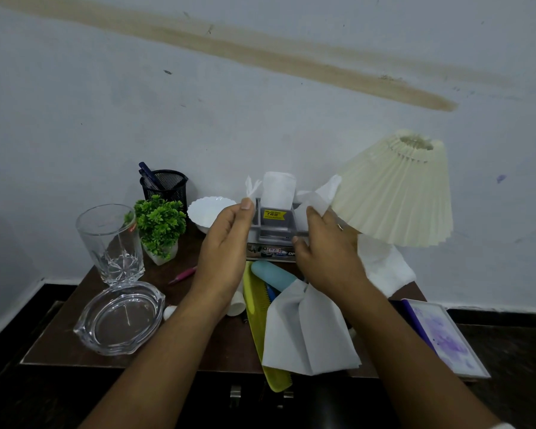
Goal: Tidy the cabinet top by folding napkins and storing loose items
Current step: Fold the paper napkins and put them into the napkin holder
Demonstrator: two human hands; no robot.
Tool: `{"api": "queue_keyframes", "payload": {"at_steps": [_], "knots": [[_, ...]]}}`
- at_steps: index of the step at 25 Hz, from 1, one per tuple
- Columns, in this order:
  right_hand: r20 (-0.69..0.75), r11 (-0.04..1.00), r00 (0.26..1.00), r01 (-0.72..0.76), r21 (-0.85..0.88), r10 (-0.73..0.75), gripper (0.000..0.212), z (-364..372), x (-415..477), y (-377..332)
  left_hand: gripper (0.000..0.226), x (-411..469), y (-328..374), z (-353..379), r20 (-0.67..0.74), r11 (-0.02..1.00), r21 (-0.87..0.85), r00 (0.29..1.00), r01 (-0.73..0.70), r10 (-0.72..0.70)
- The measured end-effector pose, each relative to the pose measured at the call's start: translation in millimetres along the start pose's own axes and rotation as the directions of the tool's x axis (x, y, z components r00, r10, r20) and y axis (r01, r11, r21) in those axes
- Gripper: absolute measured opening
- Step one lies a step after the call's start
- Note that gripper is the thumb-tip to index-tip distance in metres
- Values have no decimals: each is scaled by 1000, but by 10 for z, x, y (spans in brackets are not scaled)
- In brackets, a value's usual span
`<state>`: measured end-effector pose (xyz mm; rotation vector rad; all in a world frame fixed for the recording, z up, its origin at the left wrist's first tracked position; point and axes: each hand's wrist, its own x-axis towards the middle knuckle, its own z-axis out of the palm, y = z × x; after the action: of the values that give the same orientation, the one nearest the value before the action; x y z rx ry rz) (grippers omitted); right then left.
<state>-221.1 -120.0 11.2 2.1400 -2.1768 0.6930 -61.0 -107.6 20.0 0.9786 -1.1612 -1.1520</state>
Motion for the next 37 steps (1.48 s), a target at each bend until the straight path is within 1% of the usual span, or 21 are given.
{"api": "queue_keyframes", "payload": {"at_steps": [3,5,7,10,12,16,18,20,23,27,29,32,37], "knots": [[5,1000,1000,-6,4,6,29,3,40,9,25,-4,6,19,-3,1000,5,1000,1,-1],[-17,1000,1000,-10,-8,10,27,5,65,-1,25,3,7,25,-12,1000,9,1000,8,-7],[-4,999,1000,-3,-40,2,27,23,81,-1,26,9,-4,23,-25,1000,15,1000,15,-14],[32,1000,999,4,-20,-3,37,51,86,17,27,-6,-6,25,-28,999,45,1000,10,-9],[14,1000,1000,10,12,-10,42,36,84,23,26,-13,-4,24,-27,998,54,1000,14,-13],[-37,1000,999,-6,-7,5,38,83,30,20,26,16,-17,5,-48,998,55,999,23,-20],[-57,1000,998,6,15,-5,37,132,21,25,27,23,-23,9,-49,998,49,999,25,-22],[-64,997,998,3,73,2,39,181,53,57,26,11,-26,19,-39,998,51,999,23,-21],[-31,990,999,-28,136,32,40,240,97,115,26,13,-34,16,-34,998,53,999,23,-21],[-53,992,998,-18,122,24,49,233,86,120,25,43,-59,-7,-42,999,40,999,27,-26],[-58,992,998,-6,127,13,48,214,95,121,24,25,-61,6,-35,999,47,999,24,-23],[-29,989,999,32,143,-28,44,236,96,133,23,4,-54,27,-24,999,39,1000,14,-13],[34,978,997,59,202,-67,55,214,91,175,22,18,-51,18,-27,999,36,1000,5,-4]]}}
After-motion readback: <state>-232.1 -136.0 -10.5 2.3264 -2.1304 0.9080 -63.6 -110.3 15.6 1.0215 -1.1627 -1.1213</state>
